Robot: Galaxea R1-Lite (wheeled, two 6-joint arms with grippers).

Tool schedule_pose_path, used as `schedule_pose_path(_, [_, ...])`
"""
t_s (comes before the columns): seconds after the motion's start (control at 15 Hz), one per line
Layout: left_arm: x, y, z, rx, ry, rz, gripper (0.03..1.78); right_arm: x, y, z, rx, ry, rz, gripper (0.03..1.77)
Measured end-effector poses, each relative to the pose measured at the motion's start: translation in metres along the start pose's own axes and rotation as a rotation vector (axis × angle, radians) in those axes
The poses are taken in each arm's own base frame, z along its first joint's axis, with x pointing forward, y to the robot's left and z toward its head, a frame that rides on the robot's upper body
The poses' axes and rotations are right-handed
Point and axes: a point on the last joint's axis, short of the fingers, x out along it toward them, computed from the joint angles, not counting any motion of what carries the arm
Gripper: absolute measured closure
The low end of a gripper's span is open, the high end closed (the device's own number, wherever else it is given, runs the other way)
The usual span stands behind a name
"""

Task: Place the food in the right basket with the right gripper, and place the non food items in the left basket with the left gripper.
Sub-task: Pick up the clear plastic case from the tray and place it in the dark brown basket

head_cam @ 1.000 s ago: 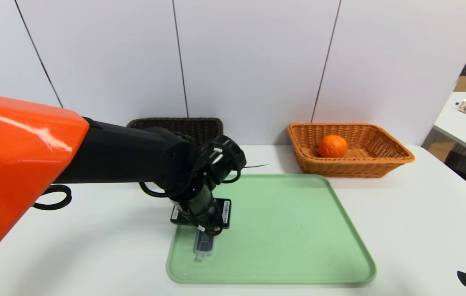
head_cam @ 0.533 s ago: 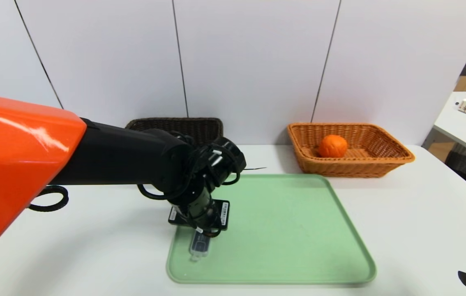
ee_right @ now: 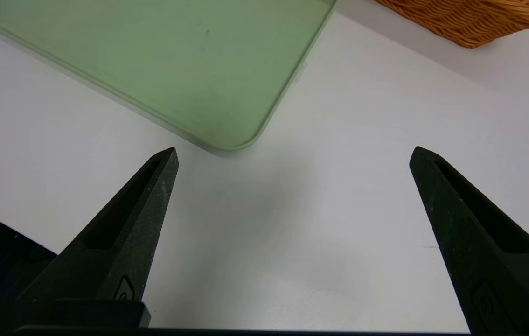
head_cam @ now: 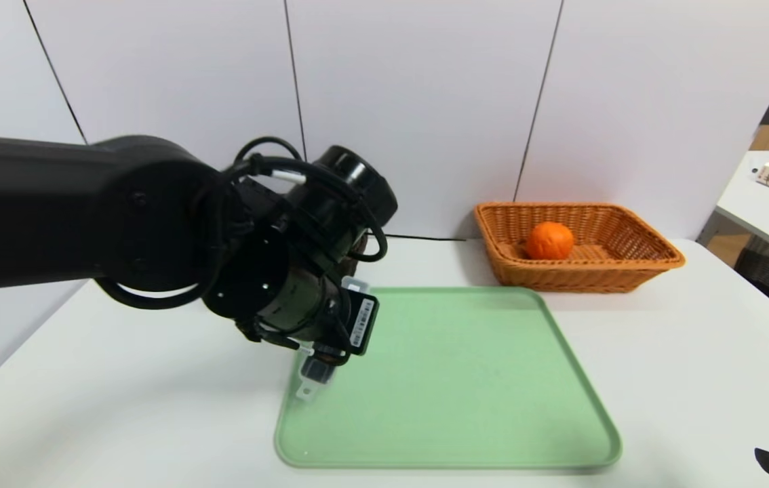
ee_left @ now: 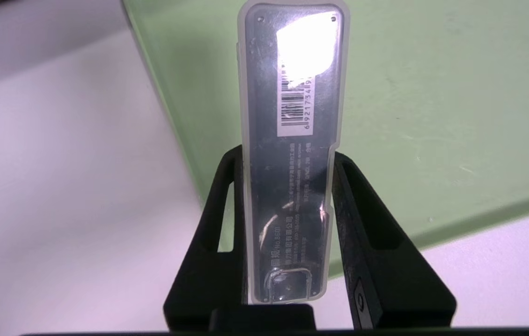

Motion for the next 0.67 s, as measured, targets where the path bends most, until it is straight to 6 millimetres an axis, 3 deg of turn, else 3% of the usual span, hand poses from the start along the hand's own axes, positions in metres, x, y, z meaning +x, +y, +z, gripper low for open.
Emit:
schedule_pose_path(0.33, [-0.069, 0.017, 0.016, 0.230, -0.208, -0.048, 1.25, 0.000, 0.000, 0.000, -0.001, -0.002, 0.001, 0.09])
schedule_pose_path(0.67, [-0.094, 0.052, 0.033, 0.490, -0.324, -0.085, 1.25, -0.002, 0.001, -0.001, 0.000, -0.007, 0.000, 0.09])
